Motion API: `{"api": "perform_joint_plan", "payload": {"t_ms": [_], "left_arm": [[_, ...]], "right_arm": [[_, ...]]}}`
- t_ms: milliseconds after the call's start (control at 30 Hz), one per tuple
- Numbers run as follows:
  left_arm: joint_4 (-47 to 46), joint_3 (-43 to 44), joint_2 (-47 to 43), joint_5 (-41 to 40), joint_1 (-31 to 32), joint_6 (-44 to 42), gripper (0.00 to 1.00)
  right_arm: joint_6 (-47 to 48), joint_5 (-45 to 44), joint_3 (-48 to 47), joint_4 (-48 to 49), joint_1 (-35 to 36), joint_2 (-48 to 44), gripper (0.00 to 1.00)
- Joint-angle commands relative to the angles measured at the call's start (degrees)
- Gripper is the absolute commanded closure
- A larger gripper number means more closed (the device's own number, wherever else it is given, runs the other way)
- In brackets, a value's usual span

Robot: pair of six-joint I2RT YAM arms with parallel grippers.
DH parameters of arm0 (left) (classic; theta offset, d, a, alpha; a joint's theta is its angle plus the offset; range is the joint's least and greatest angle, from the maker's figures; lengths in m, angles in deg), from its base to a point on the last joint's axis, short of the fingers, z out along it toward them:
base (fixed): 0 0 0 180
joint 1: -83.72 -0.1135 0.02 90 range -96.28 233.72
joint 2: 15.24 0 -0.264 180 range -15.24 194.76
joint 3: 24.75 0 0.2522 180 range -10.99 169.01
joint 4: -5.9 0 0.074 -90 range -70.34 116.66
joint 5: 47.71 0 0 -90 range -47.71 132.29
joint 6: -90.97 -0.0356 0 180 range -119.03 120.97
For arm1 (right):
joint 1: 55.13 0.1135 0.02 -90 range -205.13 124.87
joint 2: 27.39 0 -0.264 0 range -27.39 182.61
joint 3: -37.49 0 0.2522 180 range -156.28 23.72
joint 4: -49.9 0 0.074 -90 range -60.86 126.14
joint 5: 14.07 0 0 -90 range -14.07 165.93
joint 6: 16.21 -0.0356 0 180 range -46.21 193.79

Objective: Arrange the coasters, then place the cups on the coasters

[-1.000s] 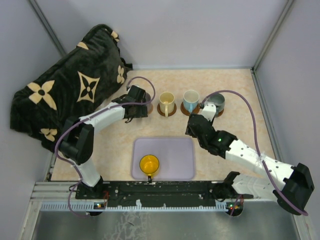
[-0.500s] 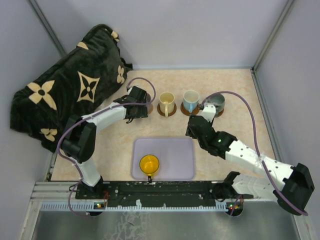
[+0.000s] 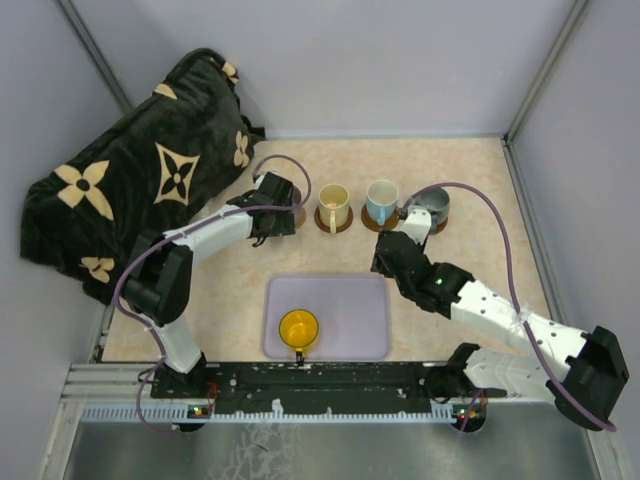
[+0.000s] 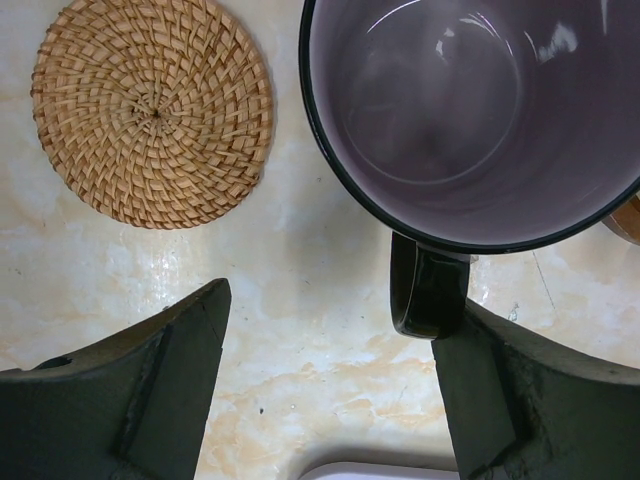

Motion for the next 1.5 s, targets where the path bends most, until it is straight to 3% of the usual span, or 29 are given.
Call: {"api": "perform_joint_plan", "payload": {"t_ms": [0,200,567,1067,1300,1467], "left_arm": [[-0.3,1.1,-0.2,0.5,-0.1,0.3,0.16],[0.0,0.8,-3.4,4.8,0.1,-1.5,0.07],[5.9,-1.6,-16.6,8.2,1.8,-3.0,0.06],[17.8,-15.1,-45.7,13.6,16.7,6.2,0.05],[24.6,-17.2,-51.0,18.1,21.0,9.7,0.02],[24.8,-20.4,-51.7,20.5,28.3,13.6,0.01]], "right_arm": [[-0.6,-0.4,0.2,2.4,0.4,-1.1,0.45],[-0.6,-0.4,0.1,2.7,0.5,-0.6,0.45],[-0.2,-0.2,-0.6,3.2,0.5,0.7,0.45],[1.1,1.0,-1.2,3.3,0.5,0.5,0.45],[0.7,2.1,-1.3,4.7,0.5,1.8,0.45],[0.3,1.9,-0.9,4.6,0.4,2.0,0.45]]}}
